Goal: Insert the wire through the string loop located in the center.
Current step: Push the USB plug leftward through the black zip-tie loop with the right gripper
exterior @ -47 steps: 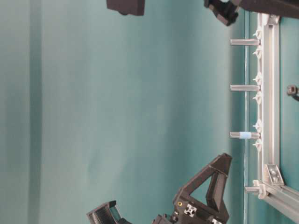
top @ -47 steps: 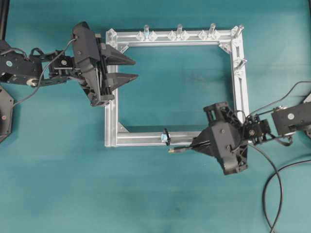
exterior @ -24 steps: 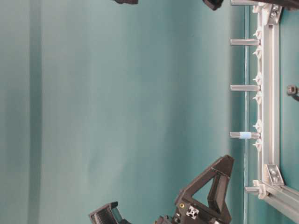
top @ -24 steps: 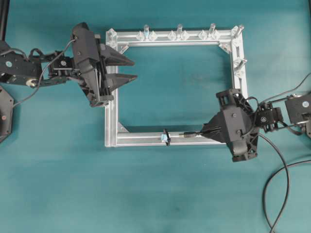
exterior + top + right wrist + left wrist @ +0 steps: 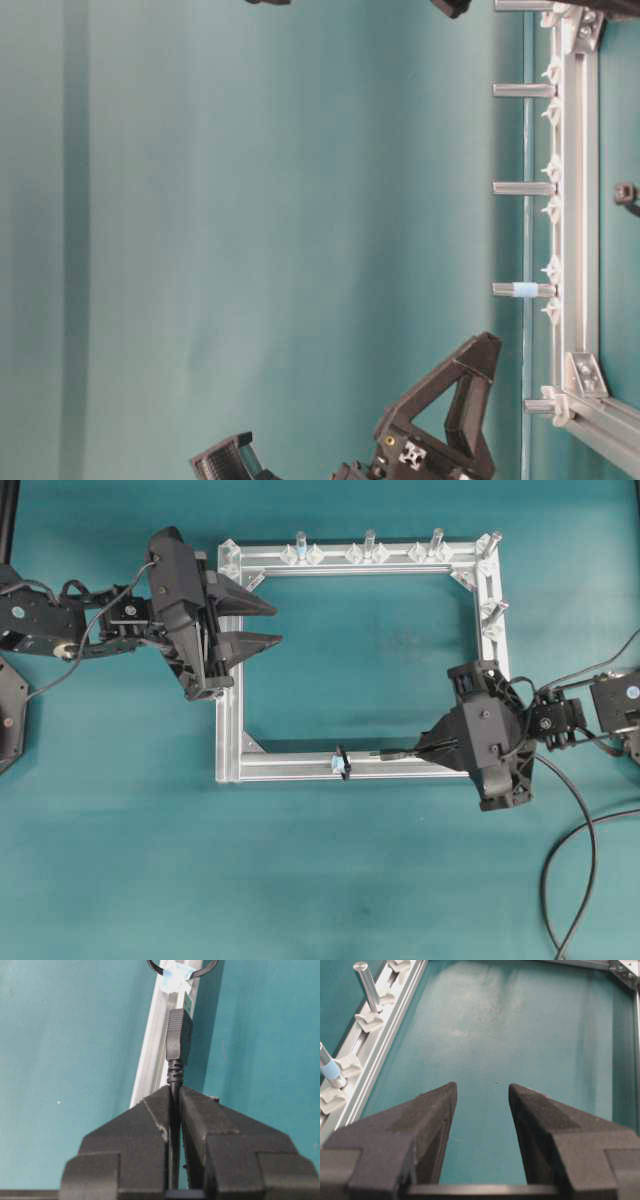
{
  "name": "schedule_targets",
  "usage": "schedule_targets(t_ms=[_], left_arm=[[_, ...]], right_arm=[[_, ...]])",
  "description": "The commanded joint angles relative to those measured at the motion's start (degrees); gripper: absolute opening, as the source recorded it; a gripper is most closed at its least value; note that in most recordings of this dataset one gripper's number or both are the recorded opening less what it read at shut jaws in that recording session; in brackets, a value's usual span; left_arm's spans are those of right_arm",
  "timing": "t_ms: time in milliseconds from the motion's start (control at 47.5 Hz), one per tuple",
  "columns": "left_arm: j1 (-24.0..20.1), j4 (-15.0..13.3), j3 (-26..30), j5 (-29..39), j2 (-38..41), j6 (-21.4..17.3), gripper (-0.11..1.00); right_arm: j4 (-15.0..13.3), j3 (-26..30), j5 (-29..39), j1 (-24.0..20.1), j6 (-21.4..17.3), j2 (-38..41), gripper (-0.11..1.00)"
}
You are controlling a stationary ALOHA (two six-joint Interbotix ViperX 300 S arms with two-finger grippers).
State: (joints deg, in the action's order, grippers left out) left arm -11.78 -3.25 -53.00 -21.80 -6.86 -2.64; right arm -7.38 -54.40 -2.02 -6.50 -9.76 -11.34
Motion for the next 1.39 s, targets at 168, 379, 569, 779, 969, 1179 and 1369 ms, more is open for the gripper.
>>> schedule_targets(t_ms=[168, 379, 569, 779, 969, 1179, 1369], left_arm=[[0.09, 0.0, 0.88, -0.26, -1.23, 0.0, 0.47], [0.26, 0.0, 0.88, -0.26, -1.23, 0.0, 0.47], [0.35, 0.0, 0.88, -0.18, -1.23, 0.0, 0.47], [0.44, 0.0, 0.88, -0.26, -1.14, -0.09, 0.47], [0.44, 0.0, 0.88, -0.26, -1.23, -0.09, 0.47], [0.44, 0.0, 0.88, -0.26, -1.23, -0.09, 0.47], [0.44, 0.0, 0.88, -0.26, -1.23, 0.0, 0.47]], right_arm=[[-0.09, 0.35, -0.35, 0.09, 0.0, -1.05, 0.07], [-0.09, 0.62, -0.44, 0.09, 0.0, -1.05, 0.07], [-0.09, 0.97, -0.53, 0.09, 0.0, -0.97, 0.07], [-0.09, 2.11, -0.7, 0.09, 0.0, -0.35, 0.07], [-0.09, 4.31, -2.11, 0.09, 0.0, 2.2, 0.07], [0.0, 7.65, -3.34, 0.09, 0.0, 6.42, 0.07], [-0.09, 10.63, -3.34, 0.18, 0.0, 9.4, 0.07]])
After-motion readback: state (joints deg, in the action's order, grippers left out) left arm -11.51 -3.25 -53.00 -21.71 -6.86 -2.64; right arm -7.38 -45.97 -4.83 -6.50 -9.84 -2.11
